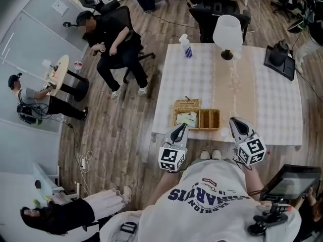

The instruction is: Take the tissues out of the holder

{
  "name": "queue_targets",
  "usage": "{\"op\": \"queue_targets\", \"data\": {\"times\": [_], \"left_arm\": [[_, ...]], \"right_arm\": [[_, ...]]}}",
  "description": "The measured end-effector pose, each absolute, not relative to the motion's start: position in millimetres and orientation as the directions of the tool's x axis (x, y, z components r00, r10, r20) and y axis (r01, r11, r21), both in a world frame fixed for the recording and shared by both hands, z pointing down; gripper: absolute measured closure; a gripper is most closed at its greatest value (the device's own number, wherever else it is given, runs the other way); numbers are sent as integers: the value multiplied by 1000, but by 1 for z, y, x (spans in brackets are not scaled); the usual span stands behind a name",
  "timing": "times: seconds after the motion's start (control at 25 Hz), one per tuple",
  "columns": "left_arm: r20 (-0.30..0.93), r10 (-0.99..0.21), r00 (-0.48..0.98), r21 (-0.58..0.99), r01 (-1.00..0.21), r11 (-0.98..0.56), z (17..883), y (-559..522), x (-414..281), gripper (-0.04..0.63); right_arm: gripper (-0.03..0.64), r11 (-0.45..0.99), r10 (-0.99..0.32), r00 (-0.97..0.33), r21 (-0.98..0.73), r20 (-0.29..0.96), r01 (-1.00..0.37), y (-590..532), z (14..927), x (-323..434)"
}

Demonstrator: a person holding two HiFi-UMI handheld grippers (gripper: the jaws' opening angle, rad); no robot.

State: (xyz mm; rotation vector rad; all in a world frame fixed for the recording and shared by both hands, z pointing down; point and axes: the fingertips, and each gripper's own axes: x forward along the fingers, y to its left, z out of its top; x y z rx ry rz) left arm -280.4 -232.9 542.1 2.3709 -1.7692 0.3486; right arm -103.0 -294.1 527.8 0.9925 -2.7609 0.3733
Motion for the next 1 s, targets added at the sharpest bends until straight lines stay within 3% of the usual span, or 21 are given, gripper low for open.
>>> {"op": "queue_targets", "data": {"times": [0.28, 0.56, 0.8, 1.0], "left_arm": [[421, -853, 308, -39, -934, -356, 574, -255, -275, 532], [637, -732, 240, -142, -897, -418, 624, -265, -295, 420], [808, -584, 85, -341, -740, -580, 689, -276, -321, 314], [870, -493, 15, -386, -601, -700, 739, -290, -331, 293]], "right_arm": [[607, 721, -626, -737, -171, 254, -671, -299, 532, -89], [607, 682, -660, -701, -176, 272, -710, -291, 532, -68], [607, 642, -695, -662, -171, 281, -747, -289, 533, -46], [607, 612, -721, -631, -164, 285, -773, -289, 531, -29]]}}
